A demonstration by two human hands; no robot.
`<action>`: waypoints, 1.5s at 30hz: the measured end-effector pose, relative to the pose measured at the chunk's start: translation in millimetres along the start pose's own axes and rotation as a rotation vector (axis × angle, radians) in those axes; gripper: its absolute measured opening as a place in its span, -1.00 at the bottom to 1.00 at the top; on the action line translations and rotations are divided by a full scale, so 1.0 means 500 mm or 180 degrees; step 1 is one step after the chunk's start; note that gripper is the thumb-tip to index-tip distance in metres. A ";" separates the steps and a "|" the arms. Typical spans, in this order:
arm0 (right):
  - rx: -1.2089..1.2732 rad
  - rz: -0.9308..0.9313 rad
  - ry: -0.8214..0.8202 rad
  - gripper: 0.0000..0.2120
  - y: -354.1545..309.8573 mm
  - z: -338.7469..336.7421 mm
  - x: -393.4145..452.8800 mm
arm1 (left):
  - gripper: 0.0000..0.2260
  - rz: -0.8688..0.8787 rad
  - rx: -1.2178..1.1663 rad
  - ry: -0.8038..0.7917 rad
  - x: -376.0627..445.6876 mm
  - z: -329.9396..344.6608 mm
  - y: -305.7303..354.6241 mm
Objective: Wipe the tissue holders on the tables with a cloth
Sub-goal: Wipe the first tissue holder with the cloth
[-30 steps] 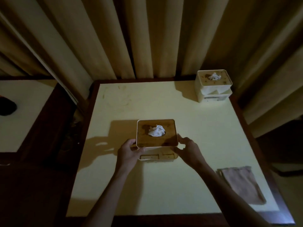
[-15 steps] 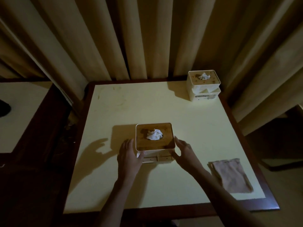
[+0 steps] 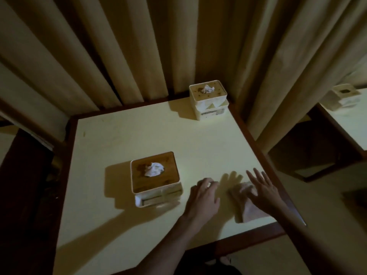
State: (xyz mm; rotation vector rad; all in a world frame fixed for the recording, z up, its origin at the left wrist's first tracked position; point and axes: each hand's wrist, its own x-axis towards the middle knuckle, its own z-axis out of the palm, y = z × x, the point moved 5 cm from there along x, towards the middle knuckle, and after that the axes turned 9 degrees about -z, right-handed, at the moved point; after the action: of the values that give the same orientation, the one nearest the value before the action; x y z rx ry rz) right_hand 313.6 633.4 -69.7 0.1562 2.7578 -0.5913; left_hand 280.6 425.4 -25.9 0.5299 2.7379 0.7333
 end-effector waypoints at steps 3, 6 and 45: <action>0.0148 0.0053 -0.0469 -0.03 0.081 0.009 -0.015 | -0.44 0.0147 0.0177 -0.0606 0.035 0.112 0.073; 0.0002 0.0002 -0.0807 0.13 0.158 0.026 -0.022 | -0.31 0.0448 0.0445 -0.0981 0.062 0.213 0.122; 0.0628 -0.1338 0.0082 -0.49 -0.279 0.011 0.083 | -0.64 -0.1503 -0.2316 0.1021 -0.078 -0.192 -0.210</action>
State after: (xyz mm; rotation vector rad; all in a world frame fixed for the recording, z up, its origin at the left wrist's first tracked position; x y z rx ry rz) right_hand 252.1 506.2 -35.0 -0.3849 2.7647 -0.9722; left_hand 254.5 283.4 5.8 -0.4028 2.4240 1.6497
